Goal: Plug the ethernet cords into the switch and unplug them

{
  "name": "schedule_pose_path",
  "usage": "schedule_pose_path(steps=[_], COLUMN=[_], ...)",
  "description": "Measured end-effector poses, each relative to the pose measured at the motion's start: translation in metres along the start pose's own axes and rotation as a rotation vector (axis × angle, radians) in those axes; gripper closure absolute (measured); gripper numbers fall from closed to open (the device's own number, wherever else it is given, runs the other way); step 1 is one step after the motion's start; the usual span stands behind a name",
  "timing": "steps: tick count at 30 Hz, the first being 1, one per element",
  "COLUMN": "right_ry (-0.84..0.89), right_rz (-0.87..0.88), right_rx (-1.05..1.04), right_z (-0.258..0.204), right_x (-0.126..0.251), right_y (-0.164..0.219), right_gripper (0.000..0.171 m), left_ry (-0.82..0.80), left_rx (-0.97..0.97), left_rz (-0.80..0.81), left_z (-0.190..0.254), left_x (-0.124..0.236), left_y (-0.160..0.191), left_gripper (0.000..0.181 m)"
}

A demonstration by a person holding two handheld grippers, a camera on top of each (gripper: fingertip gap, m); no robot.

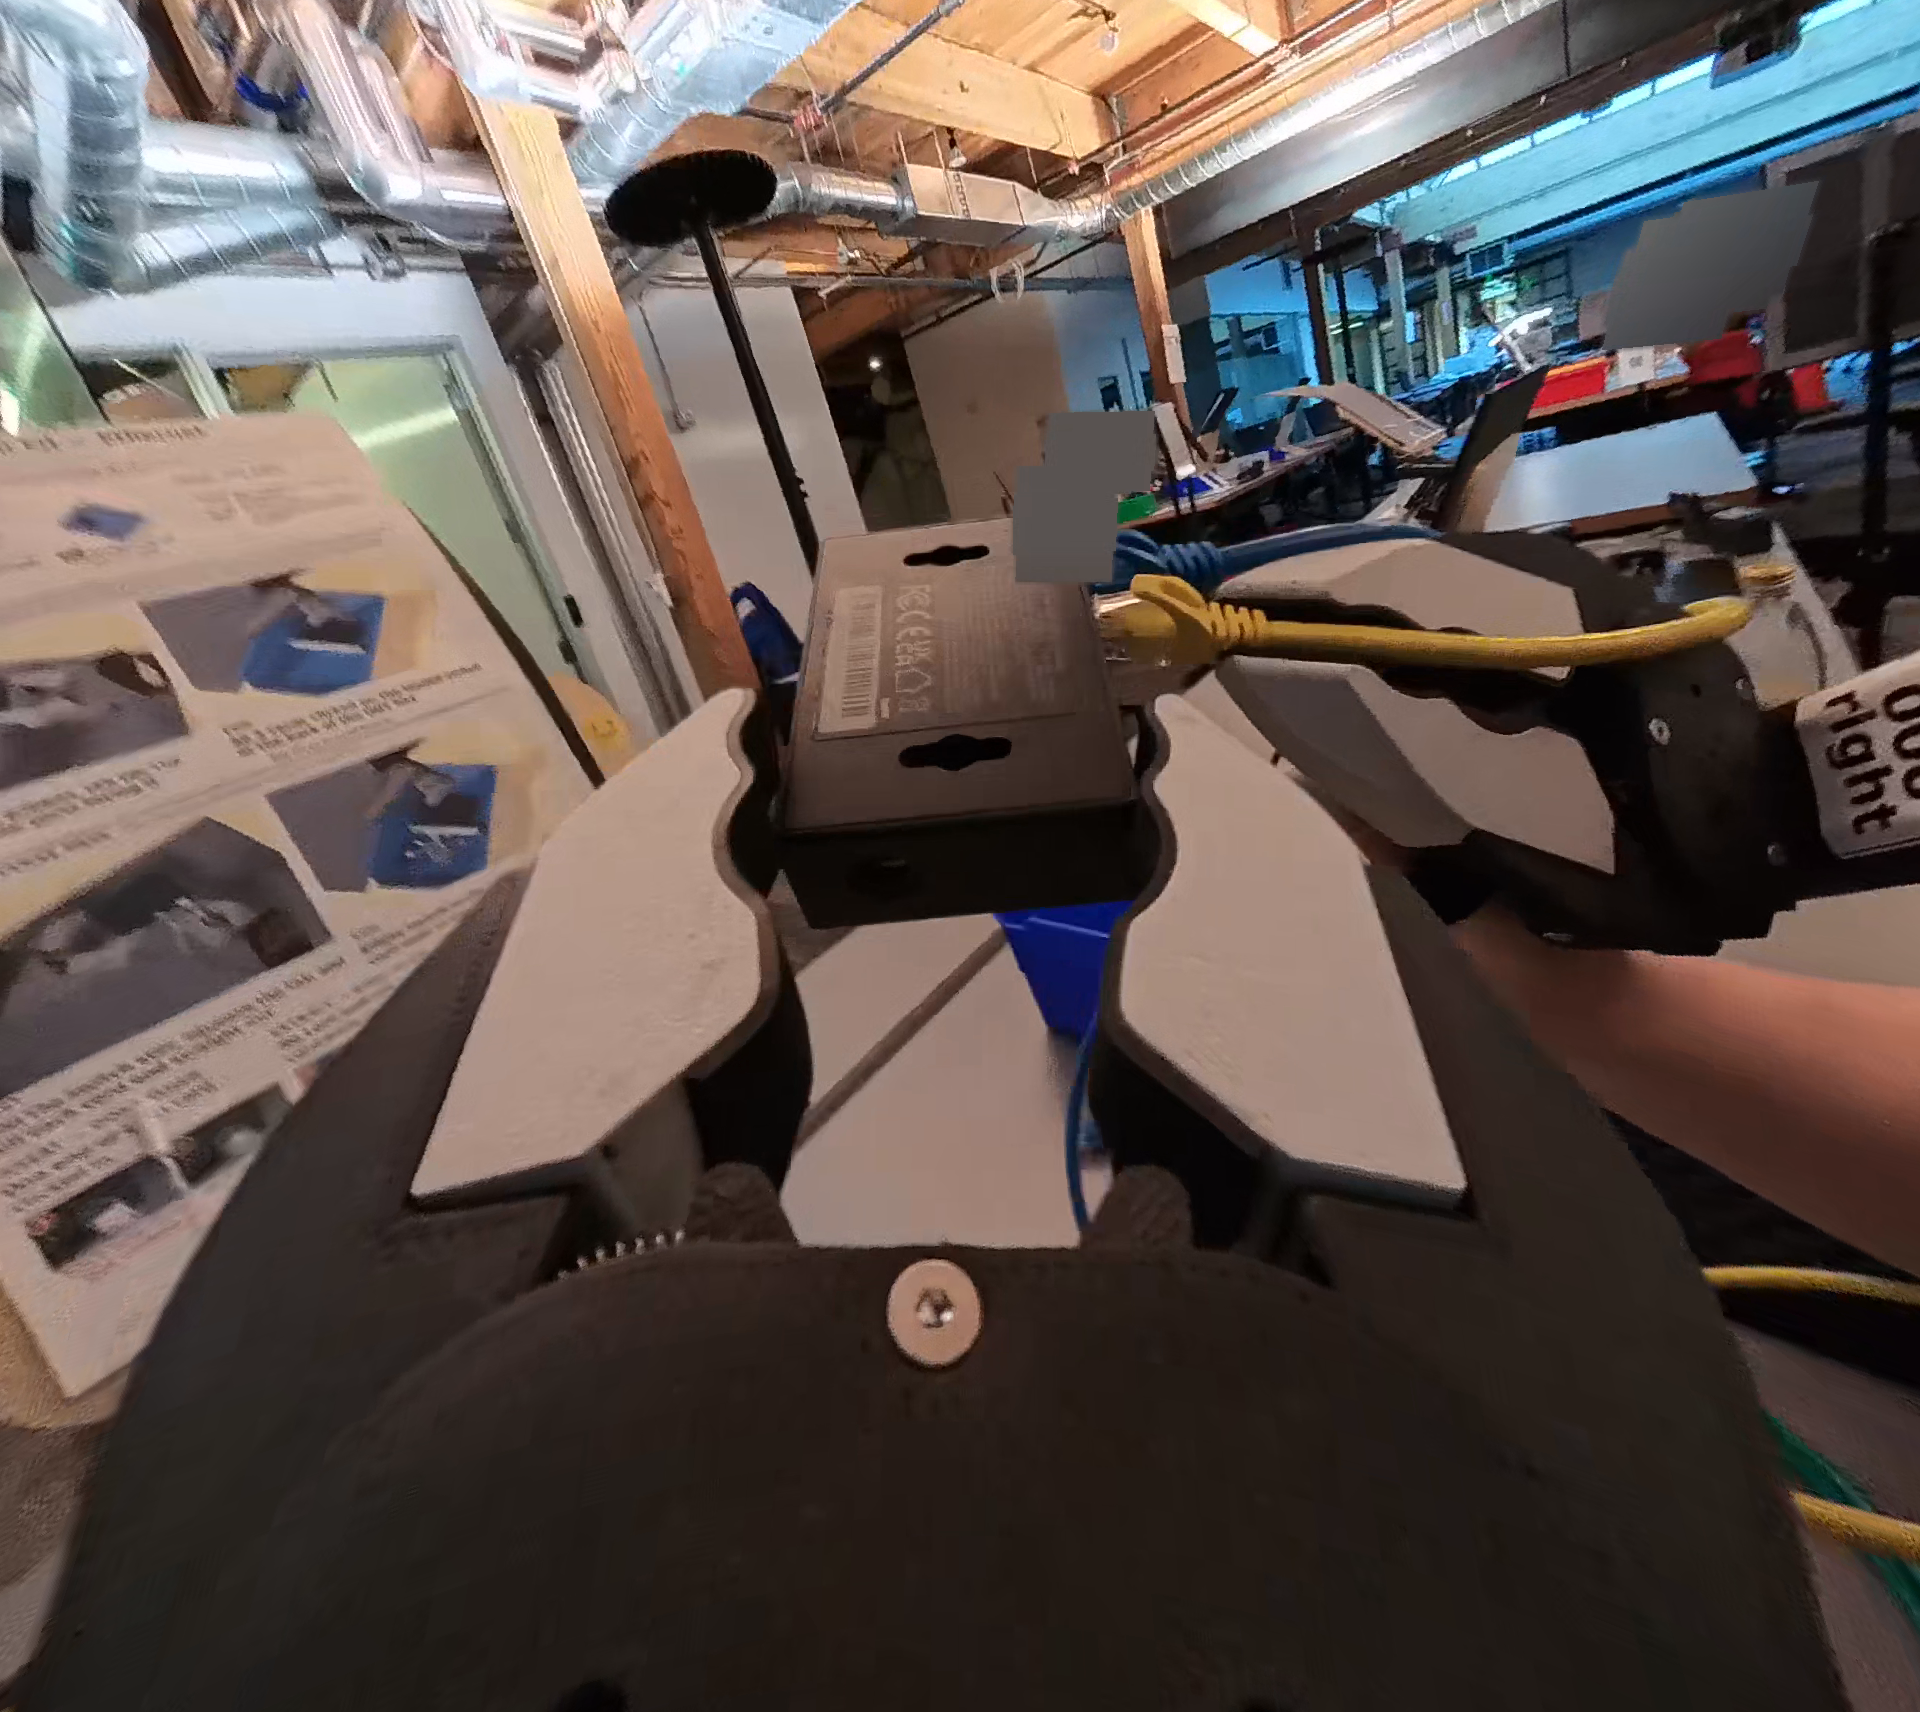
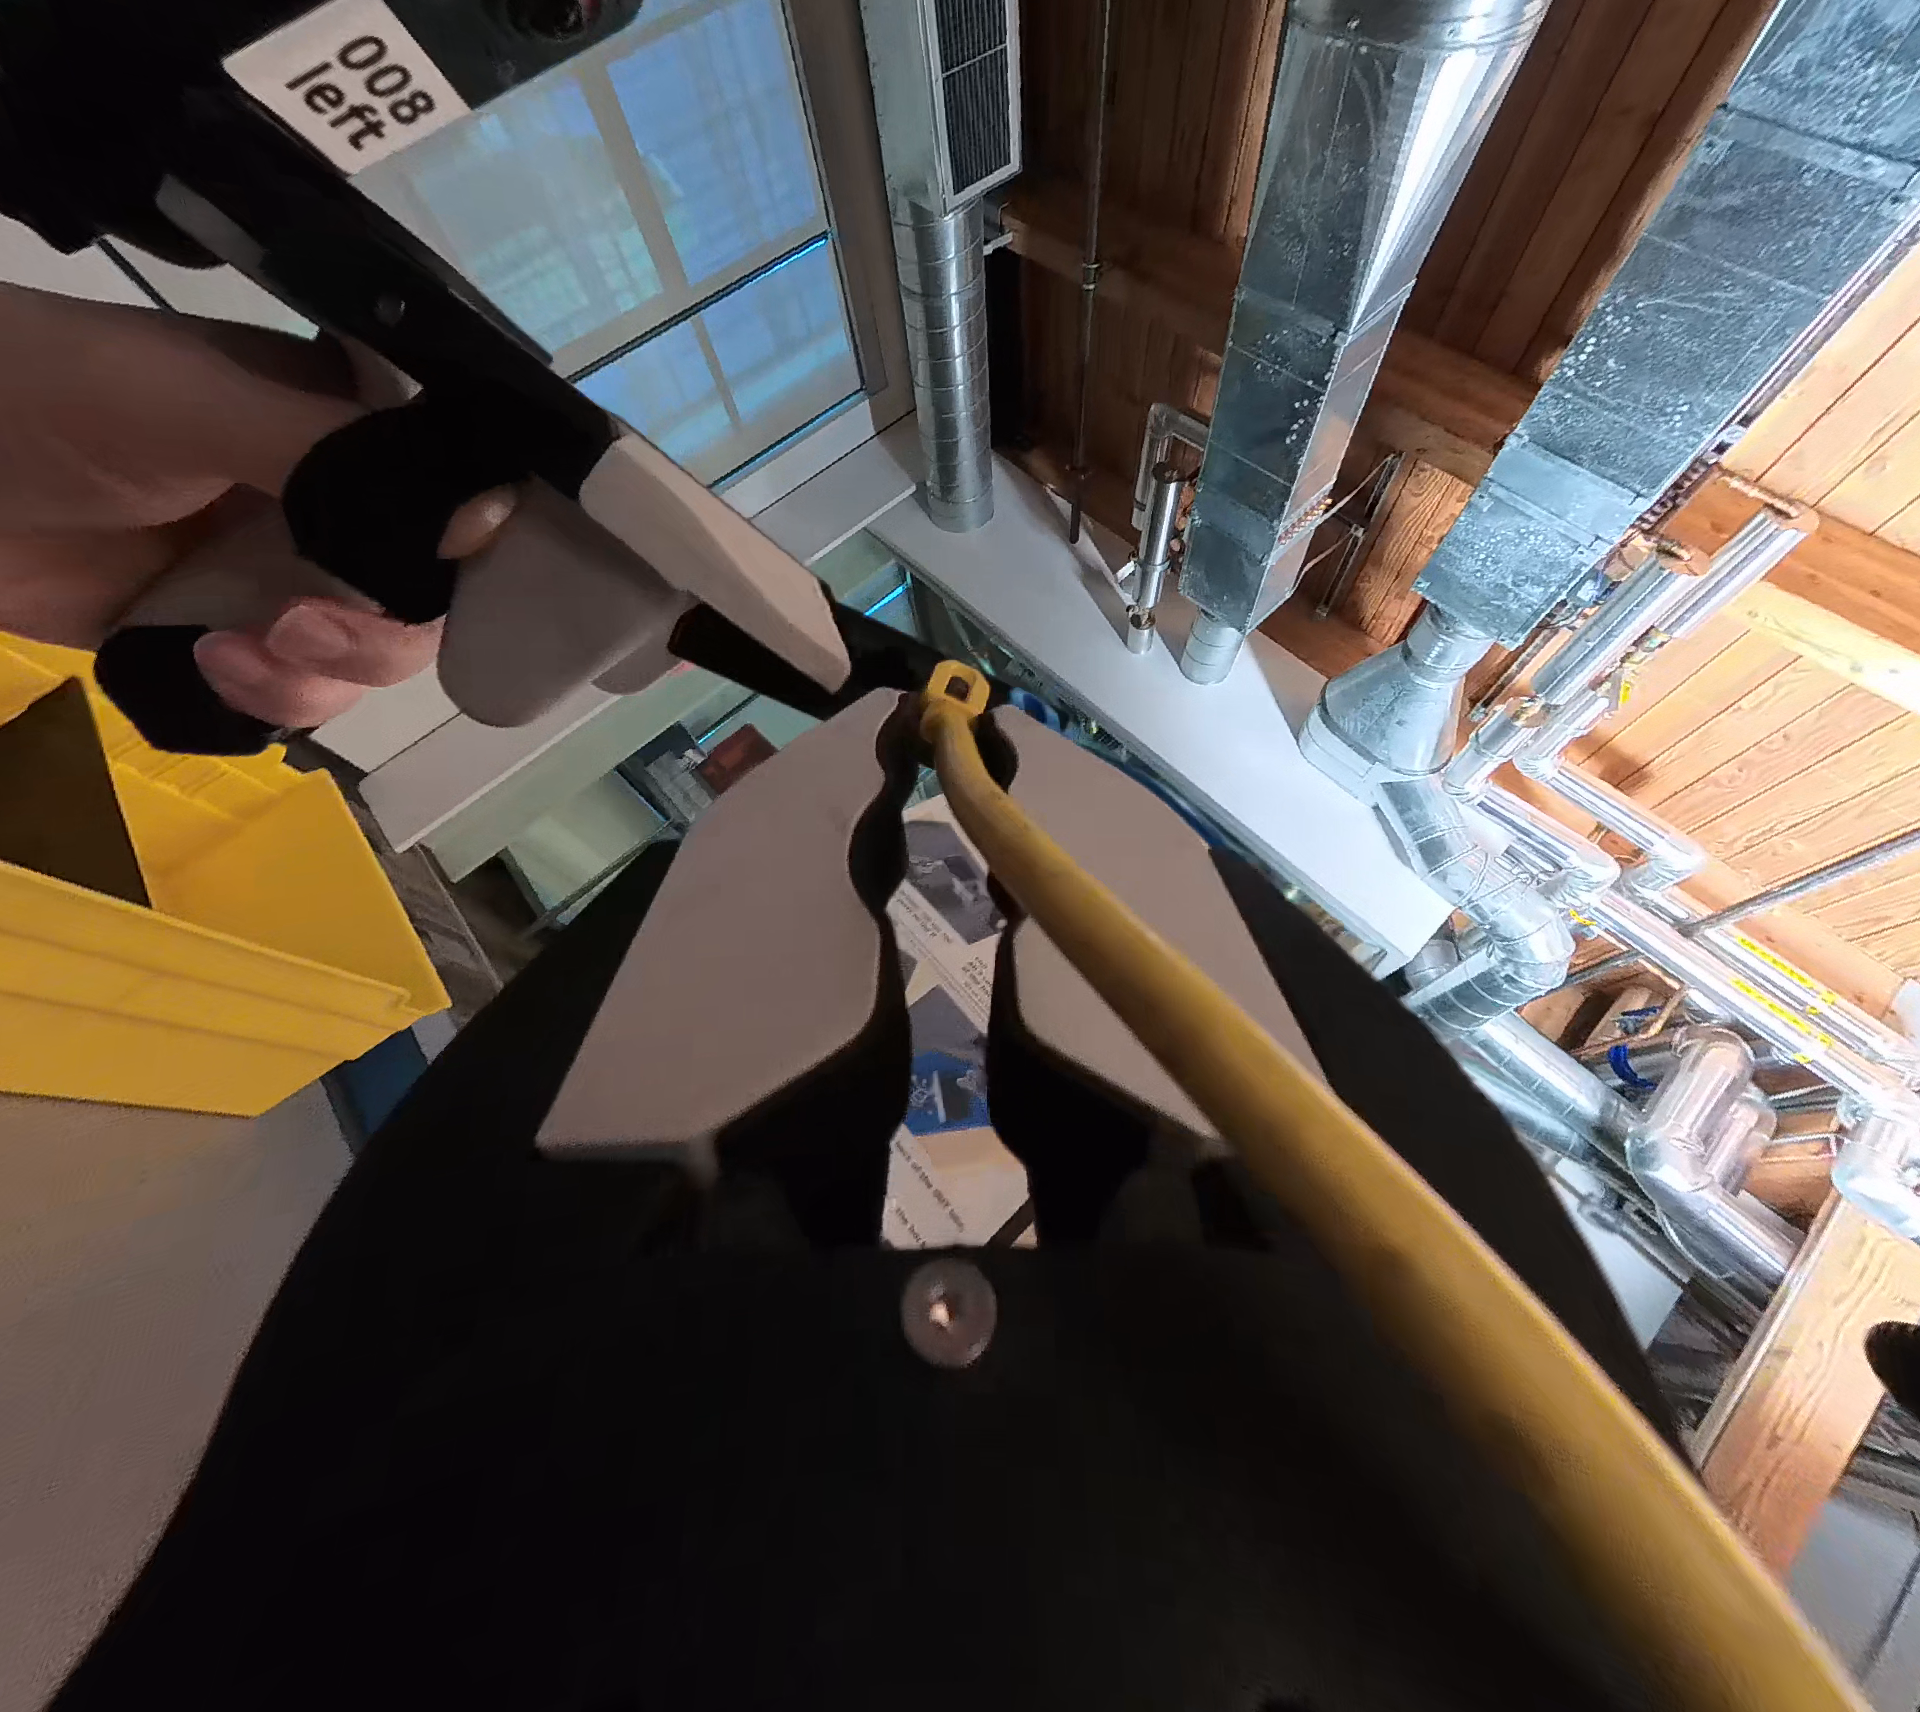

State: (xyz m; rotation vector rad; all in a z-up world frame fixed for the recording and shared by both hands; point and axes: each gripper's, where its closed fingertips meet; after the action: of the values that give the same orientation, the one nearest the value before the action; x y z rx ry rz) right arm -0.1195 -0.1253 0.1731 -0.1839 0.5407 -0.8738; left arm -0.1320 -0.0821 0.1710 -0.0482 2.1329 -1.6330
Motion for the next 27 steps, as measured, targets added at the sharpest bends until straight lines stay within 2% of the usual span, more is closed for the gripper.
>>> schedule_pose_path(steps=[4,7,13,16,27], right_ry=[-0.040,-0.053,-0.125,-0.138,-0.174], right_rz=[0.000,-0.008,-0.010,-0.016,-0.066], right_rx=[-0.024,-0.034,-0.303,-0.397,-0.519], right_z=[-0.010,-0.014,-0.014,-0.013,-0.016], right_x=[-0.005,-0.007,-0.013,-0.015,-0.020], right_y=[0.008,0.013,0.027,0.031,0.039], right_gripper=[0.160,0.160,0.160,0.160,0.160], left_ry=[0.059,0.038,-0.113,-0.153,-0.177], left_rx=[0.106,0.059,-0.112,-0.119,-0.088], left_rz=[-0.032,-0.037,-0.013,-0.019,-0.034], left_z=[0.002,-0.002,-0.015,-0.018,-0.025], left_x=[-0.007,-0.010,-0.013,-0.015,-0.015], left_y=[0.011,0.021,0.022,0.023,0.025], left_gripper=[0.105,0.107,0.108,0.108,0.108])
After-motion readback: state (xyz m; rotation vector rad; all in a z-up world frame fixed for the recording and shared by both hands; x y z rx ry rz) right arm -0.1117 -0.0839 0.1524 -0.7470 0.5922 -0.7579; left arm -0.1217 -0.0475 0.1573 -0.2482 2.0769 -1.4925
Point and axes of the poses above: each gripper's, where its closed fingertips meet, x back along the fingers, y out of its underside, z = x × y across the jaws, and after that the axes turned 14 degrees about -y, right-handed
